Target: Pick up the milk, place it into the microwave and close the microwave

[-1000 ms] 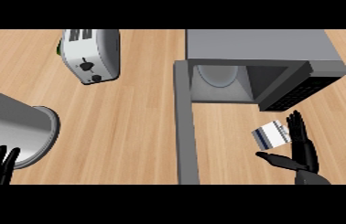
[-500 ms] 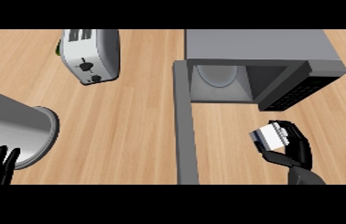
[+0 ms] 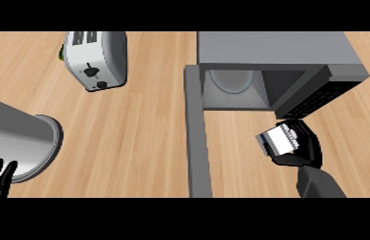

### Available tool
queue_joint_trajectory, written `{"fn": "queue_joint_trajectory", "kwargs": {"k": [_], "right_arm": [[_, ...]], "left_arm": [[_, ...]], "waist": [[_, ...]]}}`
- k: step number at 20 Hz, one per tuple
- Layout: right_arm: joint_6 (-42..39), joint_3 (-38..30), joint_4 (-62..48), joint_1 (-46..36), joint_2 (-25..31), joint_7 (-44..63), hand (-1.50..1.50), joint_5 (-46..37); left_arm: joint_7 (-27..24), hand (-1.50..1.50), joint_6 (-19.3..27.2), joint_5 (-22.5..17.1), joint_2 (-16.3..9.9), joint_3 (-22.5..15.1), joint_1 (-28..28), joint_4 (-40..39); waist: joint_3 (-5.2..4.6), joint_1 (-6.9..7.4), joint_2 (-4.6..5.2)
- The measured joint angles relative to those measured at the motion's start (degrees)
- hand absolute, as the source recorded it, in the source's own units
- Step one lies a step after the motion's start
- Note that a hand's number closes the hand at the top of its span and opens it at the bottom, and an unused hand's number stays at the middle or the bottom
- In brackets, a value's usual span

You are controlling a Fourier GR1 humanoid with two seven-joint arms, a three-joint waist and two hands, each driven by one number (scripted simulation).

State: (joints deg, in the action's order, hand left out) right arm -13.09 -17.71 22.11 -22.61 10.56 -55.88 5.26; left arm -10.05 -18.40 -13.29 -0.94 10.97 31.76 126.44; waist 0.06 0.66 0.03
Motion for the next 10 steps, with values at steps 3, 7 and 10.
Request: {"fn": "queue_joint_trajectory", "kwargs": {"k": [3, 7, 10], "right_arm": [[-1.7, 1.8, 2.3, -0.8, -0.8, 2.0, 1.50, 0.0], [-2.6, 5.4, 8.0, 1.0, -3.1, 3.5, 1.50, -1.0], [-2.7, 8.5, 16.1, 4.2, -5.0, 7.0, 1.50, -1.2]], "left_arm": [[-0.1, -1.50, 0.2, 0.2, 0.3, 0.3, 0.1, 0.1], [-0.5, -1.50, -0.4, -0.4, 0.2, 1.5, 0.2, -0.5], [-1.2, -1.50, -0.8, -0.9, 0.3, 2.4, 0.8, -1.0]], "waist": [[-0.05, -0.19, -0.11], [-0.09, -0.58, -0.25], [-0.15, -1.02, -0.44]]}}
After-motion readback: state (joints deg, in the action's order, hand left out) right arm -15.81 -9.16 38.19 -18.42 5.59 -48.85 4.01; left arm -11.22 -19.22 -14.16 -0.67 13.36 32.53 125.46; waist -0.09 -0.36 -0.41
